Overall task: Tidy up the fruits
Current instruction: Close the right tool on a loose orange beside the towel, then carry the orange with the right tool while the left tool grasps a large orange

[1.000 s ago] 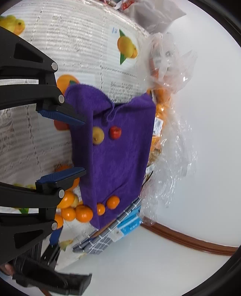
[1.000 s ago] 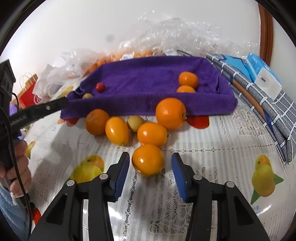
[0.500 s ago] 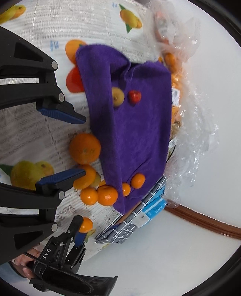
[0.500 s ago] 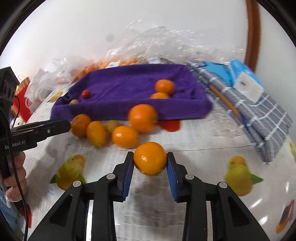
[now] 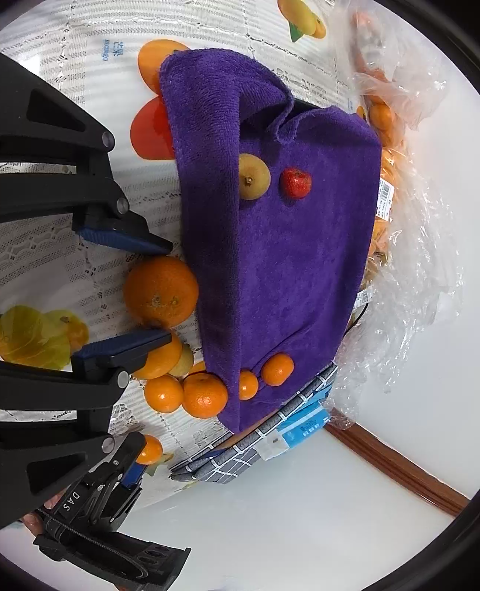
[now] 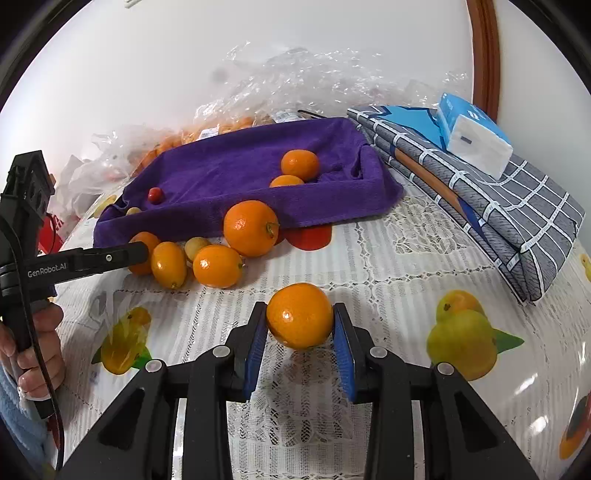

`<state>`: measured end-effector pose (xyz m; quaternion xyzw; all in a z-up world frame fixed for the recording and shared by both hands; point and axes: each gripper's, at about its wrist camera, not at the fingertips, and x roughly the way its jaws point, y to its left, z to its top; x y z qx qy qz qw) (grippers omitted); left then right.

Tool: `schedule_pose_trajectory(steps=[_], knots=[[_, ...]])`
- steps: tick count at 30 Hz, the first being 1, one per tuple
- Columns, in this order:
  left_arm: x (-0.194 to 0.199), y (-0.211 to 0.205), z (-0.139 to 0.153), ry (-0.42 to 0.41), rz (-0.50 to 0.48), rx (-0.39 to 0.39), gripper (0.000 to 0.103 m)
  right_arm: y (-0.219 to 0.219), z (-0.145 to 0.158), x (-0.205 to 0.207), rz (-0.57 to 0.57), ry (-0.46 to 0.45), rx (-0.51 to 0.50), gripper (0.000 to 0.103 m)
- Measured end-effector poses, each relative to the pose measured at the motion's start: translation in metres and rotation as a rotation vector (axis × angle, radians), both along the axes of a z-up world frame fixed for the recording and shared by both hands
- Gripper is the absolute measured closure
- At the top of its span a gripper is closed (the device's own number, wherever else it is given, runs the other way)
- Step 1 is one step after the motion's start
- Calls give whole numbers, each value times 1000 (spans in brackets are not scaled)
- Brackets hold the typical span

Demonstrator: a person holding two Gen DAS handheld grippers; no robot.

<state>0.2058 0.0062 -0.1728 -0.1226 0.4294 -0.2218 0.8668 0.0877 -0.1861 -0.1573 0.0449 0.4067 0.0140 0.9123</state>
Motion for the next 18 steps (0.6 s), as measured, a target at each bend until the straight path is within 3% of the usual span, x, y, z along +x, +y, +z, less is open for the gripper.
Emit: schedule_pose_trajectory(steps=[8,18], knots=[[-4,5,5,-26,19,-16,64,-8,-1,-1,-35,-6,35,68],[-2,-8,-3,-14,0,53,59,-4,-2,2,-39,12,11,68]])
